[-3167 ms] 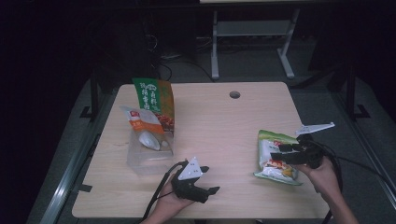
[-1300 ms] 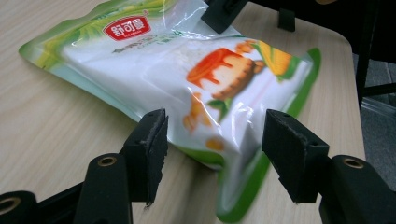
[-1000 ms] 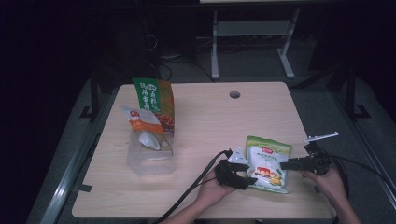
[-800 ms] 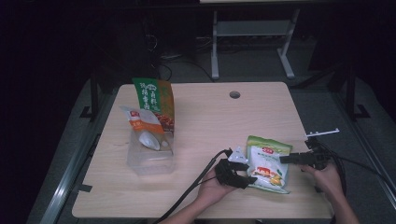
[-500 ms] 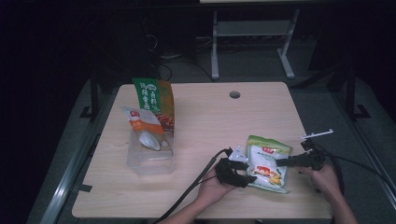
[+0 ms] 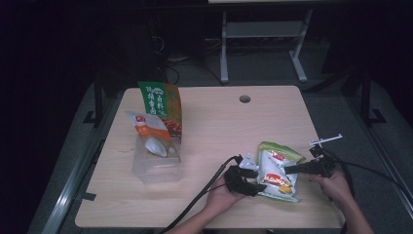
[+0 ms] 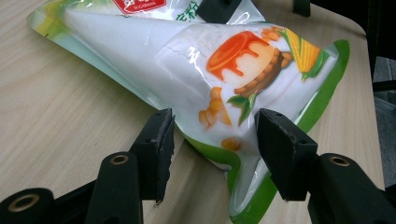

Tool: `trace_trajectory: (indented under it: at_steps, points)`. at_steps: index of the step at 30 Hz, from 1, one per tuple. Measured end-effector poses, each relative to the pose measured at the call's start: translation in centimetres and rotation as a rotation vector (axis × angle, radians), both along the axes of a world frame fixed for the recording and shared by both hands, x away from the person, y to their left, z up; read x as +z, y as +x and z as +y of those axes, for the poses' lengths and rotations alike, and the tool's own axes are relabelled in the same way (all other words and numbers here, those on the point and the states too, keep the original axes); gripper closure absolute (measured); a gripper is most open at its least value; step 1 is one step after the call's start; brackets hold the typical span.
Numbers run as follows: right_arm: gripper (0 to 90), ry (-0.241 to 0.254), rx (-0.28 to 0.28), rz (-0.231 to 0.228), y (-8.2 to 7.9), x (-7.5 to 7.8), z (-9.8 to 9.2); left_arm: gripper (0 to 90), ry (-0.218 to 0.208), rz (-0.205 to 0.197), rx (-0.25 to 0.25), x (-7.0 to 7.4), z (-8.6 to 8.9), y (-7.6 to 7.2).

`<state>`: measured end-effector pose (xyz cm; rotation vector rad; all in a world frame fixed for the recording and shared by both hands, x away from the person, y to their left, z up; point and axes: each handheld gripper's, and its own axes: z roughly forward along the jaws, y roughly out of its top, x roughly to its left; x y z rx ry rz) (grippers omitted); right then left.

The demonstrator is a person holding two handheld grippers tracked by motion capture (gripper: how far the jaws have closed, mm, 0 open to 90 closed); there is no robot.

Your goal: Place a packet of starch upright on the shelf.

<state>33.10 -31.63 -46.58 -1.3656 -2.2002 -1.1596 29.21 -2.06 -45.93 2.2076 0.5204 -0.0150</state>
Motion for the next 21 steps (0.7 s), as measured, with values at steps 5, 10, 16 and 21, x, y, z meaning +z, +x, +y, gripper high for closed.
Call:
trace_trajectory:
  at_steps: [5, 10, 16, 21]
  points:
    - [86.9, -0.028, -0.005, -0.074, -0.5, 1.2, 0.5, 41.5, 0.005, -0.008, 0.014, 0.0, 0.4, -0.3]
    - [87.3, -0.02, -0.004, -0.16, -1.0, 3.1, 1.4, 35.9, -0.043, 0.004, 0.035, 0.5, 1.5, -0.1]
    - [87.4, -0.026, 0.032, -0.245, -1.6, 5.2, 2.6, 28.7, -0.117, 0.046, 0.07, 1.0, 2.7, 0.8]
    - [87.5, -0.007, 0.028, -0.281, -1.8, 5.8, 2.9, 24.5, -0.168, 0.102, 0.09, 1.0, 3.2, 1.3]
